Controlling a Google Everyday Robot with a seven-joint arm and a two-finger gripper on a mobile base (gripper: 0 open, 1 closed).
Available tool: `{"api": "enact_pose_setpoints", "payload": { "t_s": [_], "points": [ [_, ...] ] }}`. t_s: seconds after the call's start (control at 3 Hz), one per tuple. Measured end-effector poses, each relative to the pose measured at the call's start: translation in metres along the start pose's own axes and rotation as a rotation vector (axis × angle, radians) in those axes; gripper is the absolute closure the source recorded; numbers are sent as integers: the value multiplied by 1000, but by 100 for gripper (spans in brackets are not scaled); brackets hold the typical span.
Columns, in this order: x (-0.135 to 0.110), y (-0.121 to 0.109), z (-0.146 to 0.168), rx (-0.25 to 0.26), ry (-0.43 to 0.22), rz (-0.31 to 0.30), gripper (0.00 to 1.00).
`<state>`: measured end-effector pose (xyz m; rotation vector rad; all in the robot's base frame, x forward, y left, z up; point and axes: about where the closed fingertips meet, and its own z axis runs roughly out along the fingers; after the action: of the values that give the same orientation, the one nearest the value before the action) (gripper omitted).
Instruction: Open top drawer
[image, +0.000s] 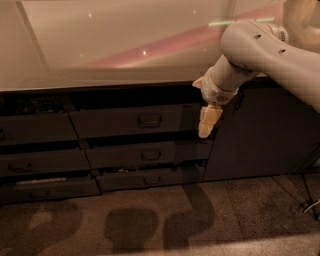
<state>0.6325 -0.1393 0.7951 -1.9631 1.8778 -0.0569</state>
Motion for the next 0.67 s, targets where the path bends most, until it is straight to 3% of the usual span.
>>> {"api": "enact_pose_setpoints", "payload": {
  "t_s": [0.33,0.67],
  "points": [
    [13,14,30,-31,31,-4,0],
    [13,14,30,-29,32,-6,0]
  ]
}}
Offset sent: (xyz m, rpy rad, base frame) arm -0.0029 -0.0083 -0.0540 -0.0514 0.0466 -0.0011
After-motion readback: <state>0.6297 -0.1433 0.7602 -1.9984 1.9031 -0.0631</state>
